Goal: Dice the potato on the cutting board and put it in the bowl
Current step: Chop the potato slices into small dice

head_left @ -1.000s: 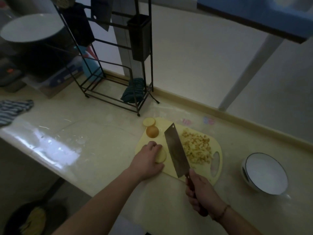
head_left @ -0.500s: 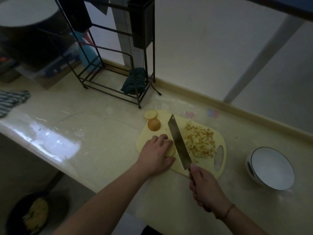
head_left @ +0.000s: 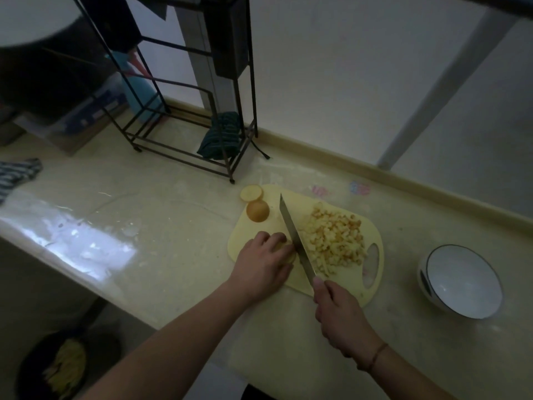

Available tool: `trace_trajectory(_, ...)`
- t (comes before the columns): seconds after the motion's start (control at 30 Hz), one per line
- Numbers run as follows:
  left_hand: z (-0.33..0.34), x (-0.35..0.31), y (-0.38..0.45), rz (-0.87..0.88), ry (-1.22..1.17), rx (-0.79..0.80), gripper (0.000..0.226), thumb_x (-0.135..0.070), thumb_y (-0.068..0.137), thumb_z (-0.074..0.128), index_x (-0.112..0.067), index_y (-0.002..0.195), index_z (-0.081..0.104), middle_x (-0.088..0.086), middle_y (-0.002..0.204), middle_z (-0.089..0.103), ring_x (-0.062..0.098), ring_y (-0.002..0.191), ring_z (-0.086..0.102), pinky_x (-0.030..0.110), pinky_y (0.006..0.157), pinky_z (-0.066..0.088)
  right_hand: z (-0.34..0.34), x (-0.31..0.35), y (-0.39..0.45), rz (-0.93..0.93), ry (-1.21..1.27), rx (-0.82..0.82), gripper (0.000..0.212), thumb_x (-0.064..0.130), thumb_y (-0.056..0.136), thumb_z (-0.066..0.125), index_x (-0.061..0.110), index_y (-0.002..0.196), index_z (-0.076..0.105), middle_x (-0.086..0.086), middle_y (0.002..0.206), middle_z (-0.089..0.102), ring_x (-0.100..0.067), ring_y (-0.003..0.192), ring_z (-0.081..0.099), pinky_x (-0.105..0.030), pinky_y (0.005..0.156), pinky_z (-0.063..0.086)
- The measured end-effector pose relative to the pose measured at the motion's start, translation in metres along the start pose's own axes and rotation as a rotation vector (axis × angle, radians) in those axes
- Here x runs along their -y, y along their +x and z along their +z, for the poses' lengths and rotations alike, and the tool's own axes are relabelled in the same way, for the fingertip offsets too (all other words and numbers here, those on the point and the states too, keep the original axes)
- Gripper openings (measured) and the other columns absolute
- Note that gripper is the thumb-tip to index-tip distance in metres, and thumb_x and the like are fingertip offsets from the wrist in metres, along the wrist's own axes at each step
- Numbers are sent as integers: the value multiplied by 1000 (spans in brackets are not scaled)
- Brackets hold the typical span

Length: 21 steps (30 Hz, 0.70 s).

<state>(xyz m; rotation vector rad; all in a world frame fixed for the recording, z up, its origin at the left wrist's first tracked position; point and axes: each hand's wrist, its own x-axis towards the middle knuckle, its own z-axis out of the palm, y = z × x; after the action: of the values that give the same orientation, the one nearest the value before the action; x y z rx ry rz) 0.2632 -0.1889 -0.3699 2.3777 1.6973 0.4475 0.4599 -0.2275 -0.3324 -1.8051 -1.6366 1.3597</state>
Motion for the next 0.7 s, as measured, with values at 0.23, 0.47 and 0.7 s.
trace_trajectory(0.23,-2,-3,0,-44,-15,-3,42,-40,82,70,-21,120,67,3,123,62,30,92,55,38,72,54,-5,-2,-4,8,35,47,68,79,79,32,13,71,47,4,55,45,-2,43,38,-23,50,30)
trace_trajectory(0.47,-7,-18,2,-79,34,10,40,-42,81,64,-23,116,68,-1,117,64,29,85,56,34,62,54,-21,5,0,-2,-29,114,52,61,89,37,14,70,47,1,59,47,-8,49,41,-26,53,33)
trace_trajectory(0.7,5,-7,-3,73,87,-84,25,-34,89,62,-15,102,72,5,106,66,32,97,60,41,74,54,-19,-3,3,-156,-168,83,43,54,95,40,22,68,49,5,57,50,-5,58,49,-25,60,35)
